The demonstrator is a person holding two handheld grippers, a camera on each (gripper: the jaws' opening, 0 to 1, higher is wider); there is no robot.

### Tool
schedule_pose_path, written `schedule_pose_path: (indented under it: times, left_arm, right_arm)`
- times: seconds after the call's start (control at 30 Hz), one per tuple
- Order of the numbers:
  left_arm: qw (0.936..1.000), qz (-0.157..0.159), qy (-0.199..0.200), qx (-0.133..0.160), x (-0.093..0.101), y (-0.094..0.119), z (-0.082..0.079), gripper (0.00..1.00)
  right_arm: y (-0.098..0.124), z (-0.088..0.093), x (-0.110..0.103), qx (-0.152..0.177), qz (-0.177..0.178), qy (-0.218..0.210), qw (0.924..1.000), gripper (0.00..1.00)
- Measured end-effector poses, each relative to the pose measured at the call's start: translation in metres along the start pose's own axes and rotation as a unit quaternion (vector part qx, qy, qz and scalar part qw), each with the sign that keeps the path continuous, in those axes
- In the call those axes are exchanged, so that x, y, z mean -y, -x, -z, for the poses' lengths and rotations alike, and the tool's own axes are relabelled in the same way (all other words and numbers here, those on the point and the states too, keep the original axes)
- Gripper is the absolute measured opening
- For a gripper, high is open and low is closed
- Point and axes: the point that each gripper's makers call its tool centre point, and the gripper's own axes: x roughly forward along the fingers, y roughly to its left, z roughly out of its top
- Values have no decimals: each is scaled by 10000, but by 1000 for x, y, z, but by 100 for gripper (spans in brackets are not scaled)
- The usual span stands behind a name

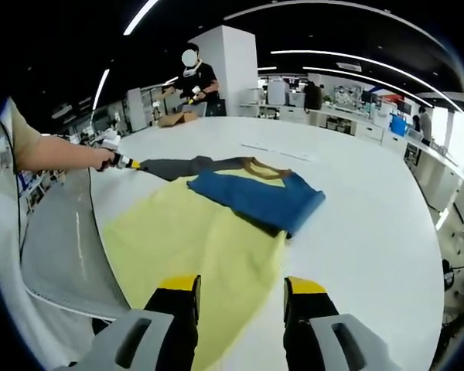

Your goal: Fold the garment on the visible template until the final outline fits inside the template.

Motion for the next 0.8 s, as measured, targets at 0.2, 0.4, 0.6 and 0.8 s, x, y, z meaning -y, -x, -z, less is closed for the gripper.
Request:
schedule_pose_path:
  times: [0.2, 0.4, 0.6, 0.8]
  left_arm:
    - [10000, 25, 12, 39, 2, 3, -3, 0]
    - [9999, 55, -22, 116, 4, 9, -12, 0]
    - [9996, 129, -75, 256, 10, 14, -25, 0]
    - [9987, 280, -204, 369, 24, 20, -36, 0]
  right_arm:
    - [0, 0, 0, 5, -9, 2, 10000, 40]
    - [-1, -2, -1, 40, -33, -6, 10000, 40]
    - [-2, -2, -3, 19, -76, 20, 10000, 40]
    - [-3, -2, -4, 43, -92, 5, 9999, 40]
